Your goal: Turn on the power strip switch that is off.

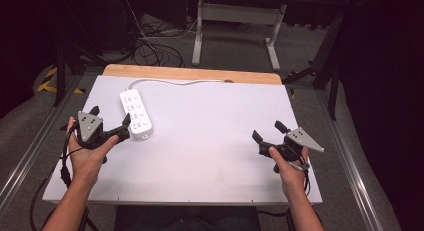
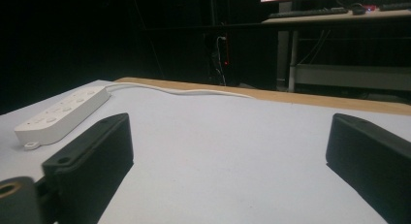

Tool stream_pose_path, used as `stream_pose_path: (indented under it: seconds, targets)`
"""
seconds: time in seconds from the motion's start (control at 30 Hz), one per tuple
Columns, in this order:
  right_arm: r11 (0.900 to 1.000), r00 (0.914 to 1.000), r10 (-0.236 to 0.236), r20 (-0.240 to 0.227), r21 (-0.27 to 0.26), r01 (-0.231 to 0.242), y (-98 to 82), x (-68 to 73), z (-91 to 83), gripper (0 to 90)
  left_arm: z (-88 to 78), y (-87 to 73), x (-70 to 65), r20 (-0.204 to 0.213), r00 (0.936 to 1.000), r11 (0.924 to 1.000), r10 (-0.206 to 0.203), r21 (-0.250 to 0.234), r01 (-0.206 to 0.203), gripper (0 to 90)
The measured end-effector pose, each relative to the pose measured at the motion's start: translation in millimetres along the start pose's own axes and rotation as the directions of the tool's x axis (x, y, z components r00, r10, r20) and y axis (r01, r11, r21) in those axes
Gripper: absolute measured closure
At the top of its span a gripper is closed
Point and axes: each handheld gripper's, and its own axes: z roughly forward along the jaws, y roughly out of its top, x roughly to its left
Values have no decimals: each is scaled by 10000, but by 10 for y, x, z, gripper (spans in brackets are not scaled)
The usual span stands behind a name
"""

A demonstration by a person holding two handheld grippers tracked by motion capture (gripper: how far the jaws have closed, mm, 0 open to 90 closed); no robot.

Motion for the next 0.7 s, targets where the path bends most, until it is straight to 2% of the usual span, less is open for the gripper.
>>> stream_pose_path:
  seconds: [0.13,0.3,0.7]
  targets:
    - [9994,9995,-314,-54,-117,313,-3,-5,-5,17,-50,-35,-3,-104,9999,10000,84,11,-83,51]
    - [9984,9983,-556,-181,-109,554,-8,-1,4,17,-73,-36,63,-286,9995,9998,-129,-157,125,51]
    - [9984,9985,-536,-107,-176,534,-5,-3,9,15,-60,-51,121,-357,9992,9997,-194,-127,190,46]
